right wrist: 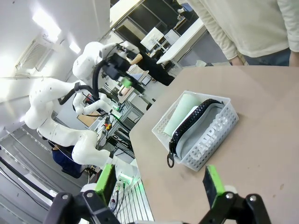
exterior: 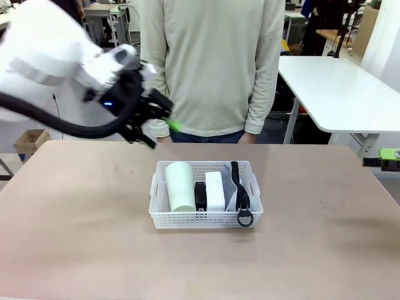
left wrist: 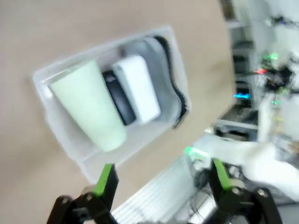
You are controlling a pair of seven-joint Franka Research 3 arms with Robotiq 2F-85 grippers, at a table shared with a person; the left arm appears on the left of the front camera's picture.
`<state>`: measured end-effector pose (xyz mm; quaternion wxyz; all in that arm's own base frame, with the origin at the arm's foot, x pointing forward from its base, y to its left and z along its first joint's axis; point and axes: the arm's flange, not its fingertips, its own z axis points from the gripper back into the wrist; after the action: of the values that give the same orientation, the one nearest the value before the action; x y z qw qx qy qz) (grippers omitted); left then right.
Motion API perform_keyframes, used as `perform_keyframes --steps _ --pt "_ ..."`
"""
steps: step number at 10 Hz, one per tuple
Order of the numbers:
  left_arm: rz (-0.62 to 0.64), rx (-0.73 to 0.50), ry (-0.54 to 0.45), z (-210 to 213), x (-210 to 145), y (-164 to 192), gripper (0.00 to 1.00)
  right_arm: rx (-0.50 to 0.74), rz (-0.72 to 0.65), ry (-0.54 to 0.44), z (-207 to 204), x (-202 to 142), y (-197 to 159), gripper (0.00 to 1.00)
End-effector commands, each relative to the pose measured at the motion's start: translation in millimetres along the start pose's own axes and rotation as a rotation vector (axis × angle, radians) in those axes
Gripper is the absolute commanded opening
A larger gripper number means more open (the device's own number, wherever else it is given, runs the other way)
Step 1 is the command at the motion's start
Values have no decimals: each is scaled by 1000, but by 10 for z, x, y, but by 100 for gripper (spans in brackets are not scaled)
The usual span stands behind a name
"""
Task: Efficiently arrange items inside the basket to fit them all.
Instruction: Pick up the Reusable plastic cup and place it inside the Organizing basket.
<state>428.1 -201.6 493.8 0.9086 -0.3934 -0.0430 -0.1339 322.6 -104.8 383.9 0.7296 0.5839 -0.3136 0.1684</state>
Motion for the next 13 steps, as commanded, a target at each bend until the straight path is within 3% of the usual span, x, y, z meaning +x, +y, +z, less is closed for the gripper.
perform_keyframes --steps 1,3,5,6,8,9,10,13 --pt "-16 -212 -104 426 -554 580 100 -9 -11 15 8 -21 39 100" --pt "23 -361 -319 856 -1146 1080 100 -9 -11 15 8 -21 39 100" --pt "-6 -513 -346 1276 -1593 1668 100 -9 -11 15 8 -21 39 100" --pt "126 -544 -369 1449 -1804 2035 100 -9 -11 15 8 -21 39 100" --pt "38 -847 -409 1609 -2284 2678 100 -9 -11 15 8 -21 39 100" --pt "176 -818 -345 1460 -2280 2803 100 -9 -11 15 8 -21 39 100" --pt "94 -699 -430 1669 -2166 2327 100 -9 -11 15 8 -21 39 100" --pt "94 -699 -430 1669 -2166 2327 100 -9 -11 15 8 -21 39 100"
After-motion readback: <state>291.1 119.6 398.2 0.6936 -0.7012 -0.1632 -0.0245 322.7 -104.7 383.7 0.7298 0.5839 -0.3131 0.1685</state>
